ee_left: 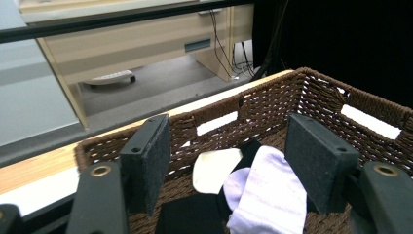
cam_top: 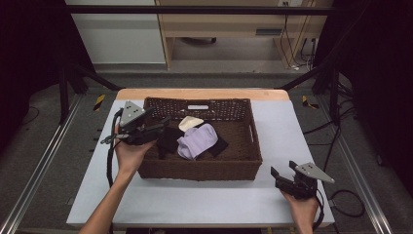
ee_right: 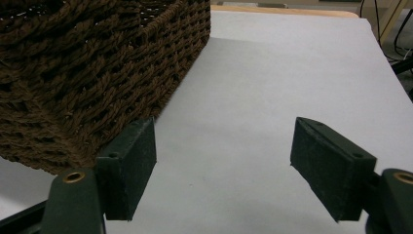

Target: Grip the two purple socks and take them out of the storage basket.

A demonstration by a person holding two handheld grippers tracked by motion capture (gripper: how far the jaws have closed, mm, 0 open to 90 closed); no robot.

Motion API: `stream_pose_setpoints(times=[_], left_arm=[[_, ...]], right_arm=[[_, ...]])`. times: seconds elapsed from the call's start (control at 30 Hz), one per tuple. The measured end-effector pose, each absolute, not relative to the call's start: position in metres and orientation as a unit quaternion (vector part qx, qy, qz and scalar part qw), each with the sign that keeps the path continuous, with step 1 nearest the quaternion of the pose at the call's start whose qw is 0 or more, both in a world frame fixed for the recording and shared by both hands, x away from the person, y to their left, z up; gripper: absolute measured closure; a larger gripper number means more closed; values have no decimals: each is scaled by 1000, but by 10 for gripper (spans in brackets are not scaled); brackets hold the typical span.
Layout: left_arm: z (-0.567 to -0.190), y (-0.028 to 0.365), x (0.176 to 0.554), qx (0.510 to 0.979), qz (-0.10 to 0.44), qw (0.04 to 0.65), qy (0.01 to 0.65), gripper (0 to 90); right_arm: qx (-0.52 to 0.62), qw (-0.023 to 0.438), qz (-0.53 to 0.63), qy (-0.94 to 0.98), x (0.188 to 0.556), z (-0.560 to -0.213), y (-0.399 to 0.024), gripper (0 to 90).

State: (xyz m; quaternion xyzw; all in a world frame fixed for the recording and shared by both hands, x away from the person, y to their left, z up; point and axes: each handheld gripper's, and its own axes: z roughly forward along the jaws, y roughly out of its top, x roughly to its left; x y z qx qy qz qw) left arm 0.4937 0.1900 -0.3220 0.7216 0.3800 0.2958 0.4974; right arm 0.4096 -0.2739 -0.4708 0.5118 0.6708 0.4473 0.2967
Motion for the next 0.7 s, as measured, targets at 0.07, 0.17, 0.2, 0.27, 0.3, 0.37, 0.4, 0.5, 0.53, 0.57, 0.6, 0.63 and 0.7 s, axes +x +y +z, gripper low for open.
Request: stream_pose_setpoints(times=[0.07,0.17,0.2,0.27,0.3,0.37,0.4,0.5,0.53,0.57,0.6,0.63,0.7], left_arm=[[-323,185,500,726,295,492,379,330],[-327,179,510,730,297,485,377,348],[-329,177,513,732,298,483,376,350],[-333,174,519,733,293,483,378,359],[-335,172,522,733,290,483,381,365],[-341,169,527,737,288,474,386,380],[-343,167,529,740,288,469,386,383],[-350,161,536,747,289,458,385,393],[-352,159,538,747,288,460,384,395],[-354,158,540,752,283,458,381,395],[-357,156,543,752,281,459,380,395],[-359,154,545,756,278,455,380,396],[-365,151,549,765,273,441,381,398]], right_arm=[[512,297,447,671,410,-471,-274,252],[512,296,446,672,410,-471,-274,254],[512,297,446,672,410,-471,-274,255],[512,296,445,672,410,-471,-274,255],[512,296,446,672,410,-471,-274,255],[512,295,445,673,410,-471,-274,256],[512,295,444,673,410,-471,-274,256],[512,294,444,674,411,-471,-274,256],[512,294,443,674,411,-472,-273,256],[511,295,443,676,411,-472,-273,256],[511,294,442,676,411,-472,-273,256],[511,295,442,676,411,-472,-273,256],[511,294,441,677,411,-472,-273,256]])
